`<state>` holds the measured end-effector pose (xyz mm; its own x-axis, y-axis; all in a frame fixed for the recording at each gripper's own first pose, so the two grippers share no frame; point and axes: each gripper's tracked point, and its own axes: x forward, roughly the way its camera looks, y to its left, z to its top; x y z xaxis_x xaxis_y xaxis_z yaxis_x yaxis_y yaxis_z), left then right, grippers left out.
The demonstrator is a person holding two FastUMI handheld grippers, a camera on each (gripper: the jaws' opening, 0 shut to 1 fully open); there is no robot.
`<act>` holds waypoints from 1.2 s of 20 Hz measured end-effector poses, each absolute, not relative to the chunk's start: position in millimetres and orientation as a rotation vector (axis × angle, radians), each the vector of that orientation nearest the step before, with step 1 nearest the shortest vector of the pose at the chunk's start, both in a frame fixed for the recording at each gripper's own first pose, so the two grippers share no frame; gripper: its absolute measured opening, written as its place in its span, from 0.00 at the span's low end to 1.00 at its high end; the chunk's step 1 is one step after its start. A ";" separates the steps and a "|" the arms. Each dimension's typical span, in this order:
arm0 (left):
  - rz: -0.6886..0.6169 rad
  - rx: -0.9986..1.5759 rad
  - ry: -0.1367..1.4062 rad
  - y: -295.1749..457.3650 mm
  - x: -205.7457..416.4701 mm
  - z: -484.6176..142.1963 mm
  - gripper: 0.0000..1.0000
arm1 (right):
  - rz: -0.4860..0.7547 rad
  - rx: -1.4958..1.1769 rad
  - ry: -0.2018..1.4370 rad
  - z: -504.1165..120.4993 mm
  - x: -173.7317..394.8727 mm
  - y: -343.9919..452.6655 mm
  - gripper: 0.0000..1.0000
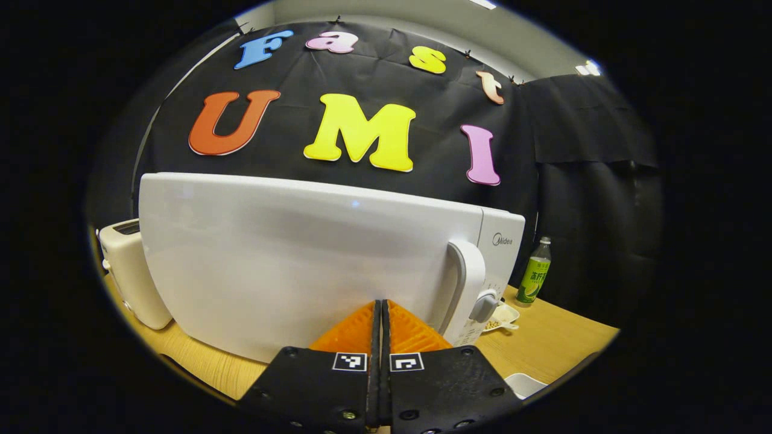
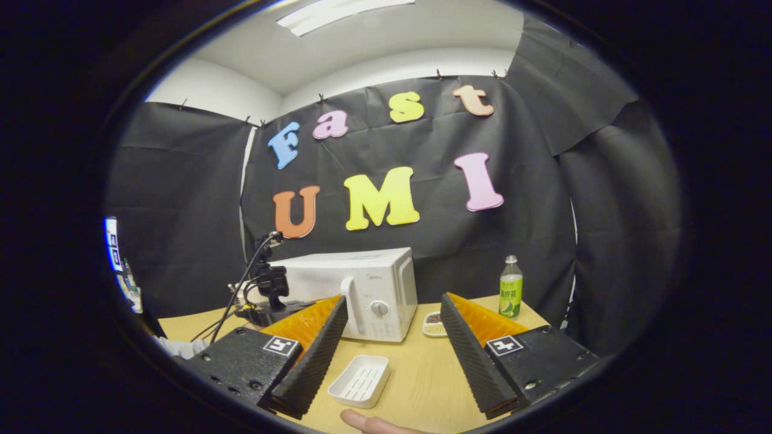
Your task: Open the microwave oven with the left hand, put the food in, and close the microwave oven.
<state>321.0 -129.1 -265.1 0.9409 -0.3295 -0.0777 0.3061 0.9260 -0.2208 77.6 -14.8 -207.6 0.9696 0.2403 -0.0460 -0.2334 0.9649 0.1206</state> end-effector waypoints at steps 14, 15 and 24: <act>-0.287 -0.199 0.135 -87.9 143.2 -167.6 0.78 | 0.086 0.073 0.189 -191.0 28.1 -12.9 0.98; -0.274 -0.196 0.122 -81.3 126.0 -155.3 0.86 | 0.084 0.076 0.181 -183.3 22.3 -12.9 0.99; -0.140 -0.147 0.016 -31.0 -5.5 -86.3 0.95 | -0.010 0.075 0.119 -122.9 -11.3 -39.7 0.99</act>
